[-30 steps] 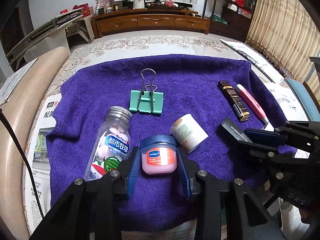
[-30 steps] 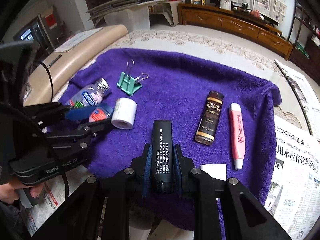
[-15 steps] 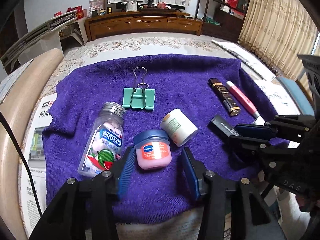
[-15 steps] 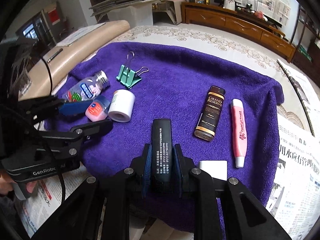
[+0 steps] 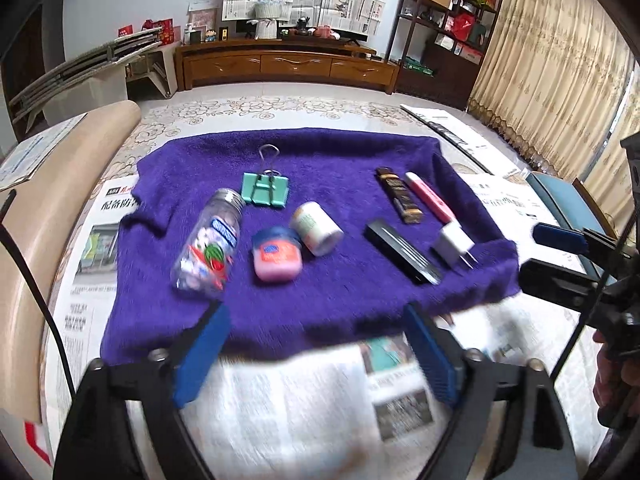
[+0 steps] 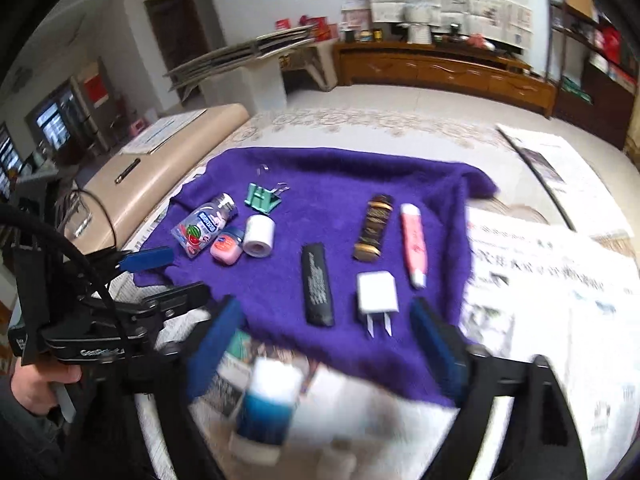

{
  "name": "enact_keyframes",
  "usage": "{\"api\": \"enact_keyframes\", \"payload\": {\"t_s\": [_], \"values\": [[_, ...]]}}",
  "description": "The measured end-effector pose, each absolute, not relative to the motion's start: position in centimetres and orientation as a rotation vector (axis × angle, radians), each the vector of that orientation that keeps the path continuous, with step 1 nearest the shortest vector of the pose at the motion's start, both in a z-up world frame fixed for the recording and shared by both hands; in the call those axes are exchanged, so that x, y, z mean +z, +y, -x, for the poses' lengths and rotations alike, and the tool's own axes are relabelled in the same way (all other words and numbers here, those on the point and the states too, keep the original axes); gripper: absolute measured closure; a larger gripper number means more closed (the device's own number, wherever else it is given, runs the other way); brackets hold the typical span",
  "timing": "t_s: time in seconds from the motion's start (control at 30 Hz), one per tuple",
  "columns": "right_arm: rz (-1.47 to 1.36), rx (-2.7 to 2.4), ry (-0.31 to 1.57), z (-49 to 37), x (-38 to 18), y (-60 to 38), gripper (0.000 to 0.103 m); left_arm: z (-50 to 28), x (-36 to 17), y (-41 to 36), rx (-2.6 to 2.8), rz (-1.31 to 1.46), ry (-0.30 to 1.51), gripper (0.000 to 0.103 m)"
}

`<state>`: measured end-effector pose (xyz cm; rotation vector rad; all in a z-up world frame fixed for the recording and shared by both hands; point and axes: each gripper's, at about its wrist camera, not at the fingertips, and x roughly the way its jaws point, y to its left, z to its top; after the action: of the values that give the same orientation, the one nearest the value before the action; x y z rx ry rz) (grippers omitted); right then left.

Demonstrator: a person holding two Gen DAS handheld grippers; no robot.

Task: Organize rigid objects
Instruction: 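Grasp the blue and white deodorant stick with the left gripper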

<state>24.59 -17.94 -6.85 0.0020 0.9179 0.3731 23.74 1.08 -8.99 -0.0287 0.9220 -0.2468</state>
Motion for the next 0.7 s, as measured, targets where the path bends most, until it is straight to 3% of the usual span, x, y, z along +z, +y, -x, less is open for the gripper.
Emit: {"api": "enact_keyframes", "payload": {"t_s": [0.07,0.37,0.7], "values": [[-0.021,0.34,0.93,-23.5,-6.7,-19.2,0.0,-22.4,-8.7,0.5,-0.25,0.047,0.918,0.0],[-0.063,0.174,0.964,-18.6,-8.5,-24.7,0.0,-18.4,-10.3,-4.2,-0.278,0.082,0.984,0.0],[-0.142,0.076,0.98,-16.8,-9.1,-30.0,0.0,-19.2,-12.3,-8.9,-0.136,0.065,1.003,0.001]]}}
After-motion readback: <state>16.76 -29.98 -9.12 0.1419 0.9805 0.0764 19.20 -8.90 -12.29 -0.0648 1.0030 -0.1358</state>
